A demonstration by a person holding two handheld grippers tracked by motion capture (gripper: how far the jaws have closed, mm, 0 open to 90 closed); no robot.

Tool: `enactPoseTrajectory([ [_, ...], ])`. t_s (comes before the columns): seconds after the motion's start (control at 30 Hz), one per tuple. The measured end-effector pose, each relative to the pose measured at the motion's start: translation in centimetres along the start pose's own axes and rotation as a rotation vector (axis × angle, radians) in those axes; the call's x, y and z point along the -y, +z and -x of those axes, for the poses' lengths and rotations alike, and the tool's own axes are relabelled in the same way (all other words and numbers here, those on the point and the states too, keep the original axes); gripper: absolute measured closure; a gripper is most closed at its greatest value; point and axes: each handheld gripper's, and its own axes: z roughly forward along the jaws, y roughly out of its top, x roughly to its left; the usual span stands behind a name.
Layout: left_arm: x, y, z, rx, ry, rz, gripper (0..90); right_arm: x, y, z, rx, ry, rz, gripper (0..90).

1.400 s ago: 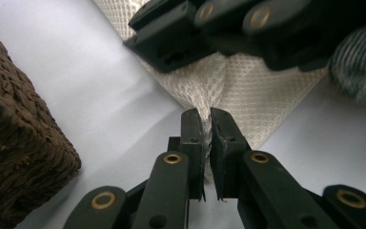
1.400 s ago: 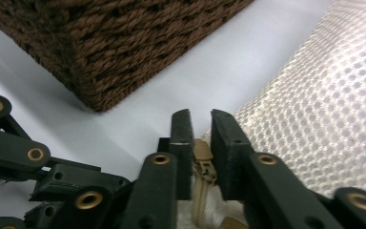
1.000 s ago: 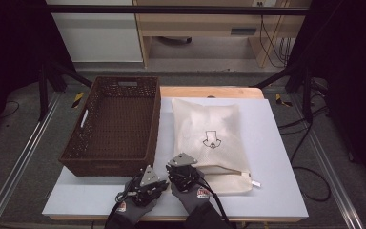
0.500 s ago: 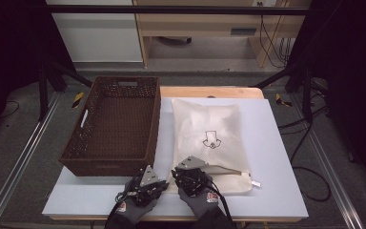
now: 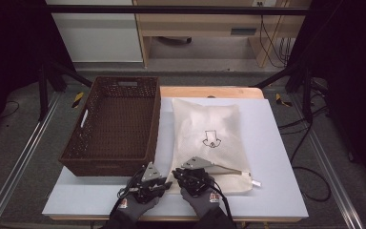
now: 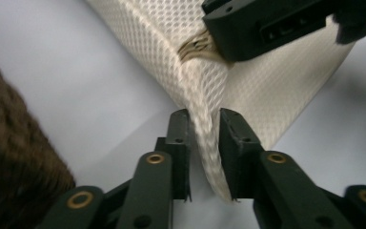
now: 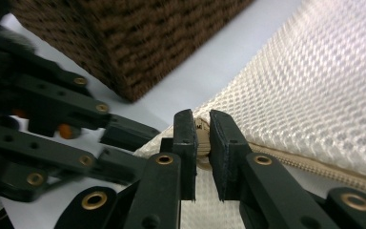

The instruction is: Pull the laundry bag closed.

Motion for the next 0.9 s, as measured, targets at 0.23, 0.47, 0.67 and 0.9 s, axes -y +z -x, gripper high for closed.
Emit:
enactPoseTrajectory([
  [0.23, -0.2, 0.3, -0.5, 0.022, -0.037, 0.009, 83.5, -0.3, -0.3, 0.1, -0.008, 0.004, 0.002, 80.7],
  [0.47, -0.1, 0.2, 0.1, -0.014, -0.013, 0.018, 84.1, 0.2, -1.4, 0.6, -0.015, 0.055, 0.037, 72.6],
  [0.67, -0.1, 0.1, 0.4, -0.026, -0.002, 0.023, 84.0, 0.8, -1.3, 0.8, -0.038, 0.109, 0.010, 74.2],
  [0.9, 0.0, 0.2, 0.6, -0.031, 0.005, 0.019, 83.9, 0.6, -0.5, 0.8, -0.053, 0.129, 0.007, 79.7],
])
